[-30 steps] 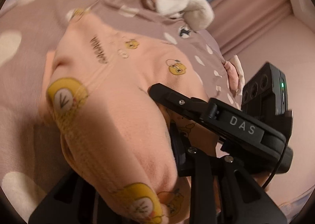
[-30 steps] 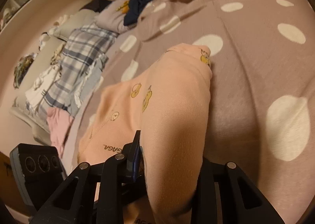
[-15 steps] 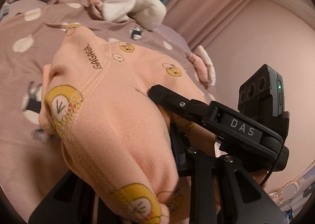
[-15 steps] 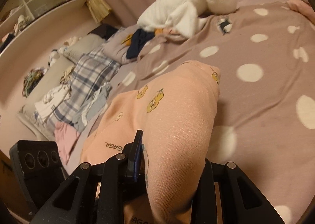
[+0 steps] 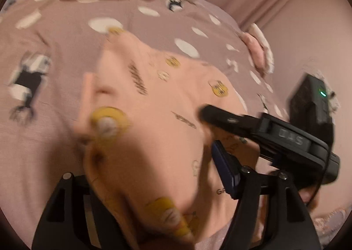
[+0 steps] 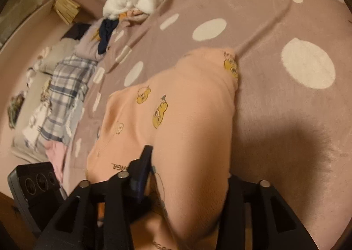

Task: Fold small clothes
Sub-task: 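Open the right tool to release the garment and withdraw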

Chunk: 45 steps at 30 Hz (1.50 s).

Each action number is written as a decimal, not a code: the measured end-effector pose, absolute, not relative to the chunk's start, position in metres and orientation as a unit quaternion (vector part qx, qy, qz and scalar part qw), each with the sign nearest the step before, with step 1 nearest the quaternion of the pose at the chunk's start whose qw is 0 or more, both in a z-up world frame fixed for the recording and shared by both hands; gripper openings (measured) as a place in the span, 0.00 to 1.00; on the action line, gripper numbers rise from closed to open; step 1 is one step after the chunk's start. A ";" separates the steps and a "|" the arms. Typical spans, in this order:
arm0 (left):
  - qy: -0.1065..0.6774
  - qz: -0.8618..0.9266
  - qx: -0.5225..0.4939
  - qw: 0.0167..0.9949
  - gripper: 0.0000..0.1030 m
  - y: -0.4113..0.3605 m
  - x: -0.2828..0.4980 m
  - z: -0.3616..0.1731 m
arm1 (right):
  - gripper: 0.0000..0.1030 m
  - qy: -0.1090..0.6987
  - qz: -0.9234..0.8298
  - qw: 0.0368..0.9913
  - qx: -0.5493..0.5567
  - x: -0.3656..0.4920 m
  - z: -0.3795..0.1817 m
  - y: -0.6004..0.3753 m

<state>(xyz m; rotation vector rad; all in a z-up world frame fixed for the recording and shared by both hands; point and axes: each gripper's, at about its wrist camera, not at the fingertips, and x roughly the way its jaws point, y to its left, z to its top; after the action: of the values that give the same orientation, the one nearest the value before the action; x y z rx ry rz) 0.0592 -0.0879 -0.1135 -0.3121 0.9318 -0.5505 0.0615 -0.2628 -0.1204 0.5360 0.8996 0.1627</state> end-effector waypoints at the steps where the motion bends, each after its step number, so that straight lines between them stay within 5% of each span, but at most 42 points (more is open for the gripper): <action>1: 0.437 -0.241 -0.141 0.855 0.75 -0.085 0.057 -0.111 | 0.59 0.418 0.069 0.871 0.249 0.056 -0.114 -0.263; 3: 0.429 -0.226 -0.133 0.865 0.77 -0.079 0.053 -0.106 | 0.75 0.388 0.056 0.891 0.229 0.042 -0.099 -0.261; 10: 0.401 -0.199 -0.132 0.885 1.00 -0.056 0.037 -0.087 | 0.93 0.372 0.017 0.913 0.170 0.020 -0.073 -0.250; 45: 0.372 -0.206 -0.035 0.904 1.00 -0.076 -0.007 -0.054 | 0.99 0.432 -0.068 0.872 0.221 -0.023 -0.070 -0.285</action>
<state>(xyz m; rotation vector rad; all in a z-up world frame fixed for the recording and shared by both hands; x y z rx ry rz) -0.0072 -0.0760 -0.0540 -0.0722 0.7681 -0.4263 -0.0226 -0.2854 -0.0698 0.4615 0.9020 -0.1427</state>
